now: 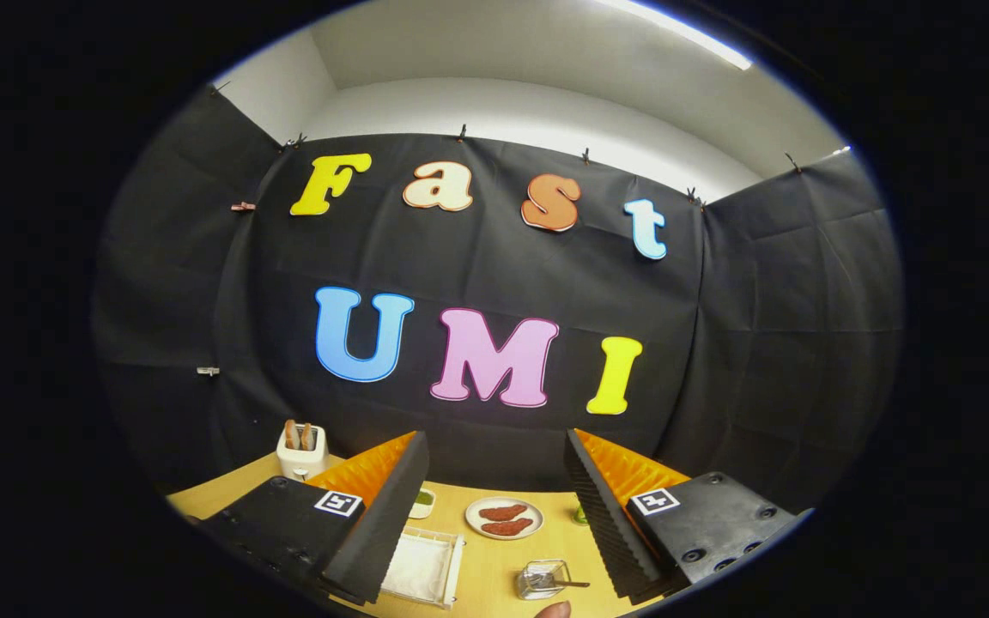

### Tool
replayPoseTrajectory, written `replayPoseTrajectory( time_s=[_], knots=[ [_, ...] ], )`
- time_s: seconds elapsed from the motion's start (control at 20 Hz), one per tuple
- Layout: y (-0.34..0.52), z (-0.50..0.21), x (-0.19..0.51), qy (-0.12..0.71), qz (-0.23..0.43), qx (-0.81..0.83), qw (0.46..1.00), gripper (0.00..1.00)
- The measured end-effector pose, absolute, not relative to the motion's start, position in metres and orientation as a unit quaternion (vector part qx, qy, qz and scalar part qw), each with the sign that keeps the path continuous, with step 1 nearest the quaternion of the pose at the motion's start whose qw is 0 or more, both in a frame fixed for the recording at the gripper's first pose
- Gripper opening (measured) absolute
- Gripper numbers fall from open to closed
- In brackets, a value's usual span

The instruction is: Take the plate from the dish rack, then take the spoon from the basket and place it into the plate.

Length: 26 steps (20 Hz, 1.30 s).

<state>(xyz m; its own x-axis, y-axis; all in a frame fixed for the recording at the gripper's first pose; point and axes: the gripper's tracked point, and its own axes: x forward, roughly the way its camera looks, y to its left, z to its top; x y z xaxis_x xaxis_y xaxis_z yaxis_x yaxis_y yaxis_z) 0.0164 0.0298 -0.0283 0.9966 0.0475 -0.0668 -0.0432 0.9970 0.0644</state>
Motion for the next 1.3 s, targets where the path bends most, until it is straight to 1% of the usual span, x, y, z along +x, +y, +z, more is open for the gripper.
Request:
replayPoseTrajectory(
  time_s=[0.1, 0.25, 0.4, 0.6, 0.7, 0.75, 0.85, 1.2, 1.3],
  knots=[
    [0.042, -0.040, 0.024, 0.064, 0.031, 0.049, 0.996, 0.97],
    [0.071, -0.071, 0.040, 0.130, 0.054, 0.068, 0.988, 0.97],
    [0.108, -0.114, 0.053, 0.218, 0.087, 0.092, 0.968, 0.97],
    [0.147, -0.178, 0.069, 0.318, 0.100, 0.104, 0.937, 0.93],
    [0.164, -0.206, 0.078, 0.355, 0.100, 0.105, 0.923, 0.88],
    [0.172, -0.220, 0.083, 0.375, 0.097, 0.105, 0.916, 0.83],
    [0.186, -0.245, 0.090, 0.406, 0.094, 0.102, 0.903, 0.79],
    [0.215, -0.327, 0.091, 0.507, 0.048, 0.034, 0.860, 0.74],
    [0.217, -0.349, 0.087, 0.535, 0.031, 0.016, 0.844, 0.66]
  ],
)
